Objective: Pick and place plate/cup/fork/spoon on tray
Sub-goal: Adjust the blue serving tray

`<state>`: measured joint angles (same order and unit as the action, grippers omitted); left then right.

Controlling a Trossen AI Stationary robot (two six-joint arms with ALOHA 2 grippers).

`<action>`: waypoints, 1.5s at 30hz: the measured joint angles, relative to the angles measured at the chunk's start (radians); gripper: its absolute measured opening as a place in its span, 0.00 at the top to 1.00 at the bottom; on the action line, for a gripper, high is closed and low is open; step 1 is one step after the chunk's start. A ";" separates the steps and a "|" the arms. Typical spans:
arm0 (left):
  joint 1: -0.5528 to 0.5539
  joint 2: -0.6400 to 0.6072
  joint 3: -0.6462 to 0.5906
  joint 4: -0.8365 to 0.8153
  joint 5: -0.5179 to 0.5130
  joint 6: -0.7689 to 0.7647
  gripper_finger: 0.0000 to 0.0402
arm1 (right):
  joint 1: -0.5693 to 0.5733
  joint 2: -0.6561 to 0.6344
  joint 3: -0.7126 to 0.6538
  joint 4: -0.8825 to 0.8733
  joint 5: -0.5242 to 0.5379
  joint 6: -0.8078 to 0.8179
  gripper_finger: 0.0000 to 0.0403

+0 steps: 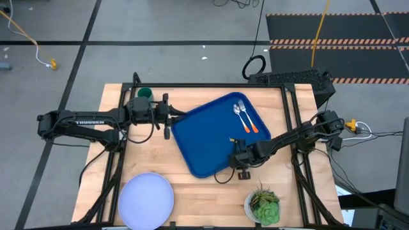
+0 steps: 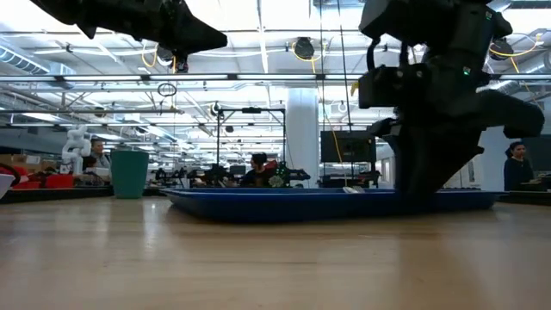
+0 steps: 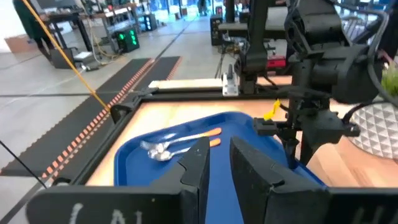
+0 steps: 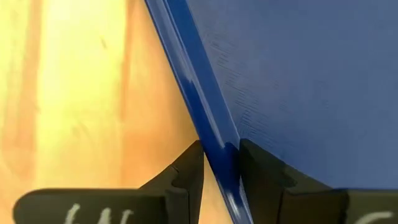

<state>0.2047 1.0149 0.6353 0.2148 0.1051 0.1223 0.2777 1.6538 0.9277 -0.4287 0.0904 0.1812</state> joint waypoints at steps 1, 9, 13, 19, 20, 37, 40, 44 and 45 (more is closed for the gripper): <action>-0.001 0.000 0.000 -0.010 0.001 0.003 0.83 | 0.000 0.002 0.001 0.017 -0.009 0.016 0.79; -0.018 0.000 0.000 -0.065 0.003 0.008 0.83 | 0.006 0.041 0.021 0.133 -0.040 0.130 0.79; -0.030 0.000 0.000 -0.065 0.019 0.007 0.83 | 0.014 0.083 0.064 0.129 -0.046 0.145 0.79; -0.040 0.000 0.000 -0.071 0.033 0.006 0.83 | 0.017 0.143 0.118 0.153 -0.110 0.165 0.79; -0.040 0.000 0.000 -0.071 0.034 0.006 0.83 | 0.017 0.146 0.121 0.165 -0.121 0.167 0.79; -0.040 0.000 0.000 -0.062 0.027 0.004 0.83 | 0.006 0.089 0.128 0.234 -0.144 0.184 0.79; -0.040 0.000 0.000 -0.063 0.027 0.004 0.83 | 0.006 0.096 0.128 0.233 -0.144 0.185 0.79; -0.040 0.000 0.000 -0.069 0.027 0.004 0.83 | 0.005 0.095 0.128 0.228 -0.143 0.192 0.79; -0.040 0.000 0.000 -0.071 0.027 0.004 0.83 | 0.004 0.095 0.128 0.218 -0.140 0.192 0.79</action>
<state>0.1650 1.0149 0.6353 0.1436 0.1318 0.1261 0.2821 1.7484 1.0554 -0.2104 -0.0497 0.3733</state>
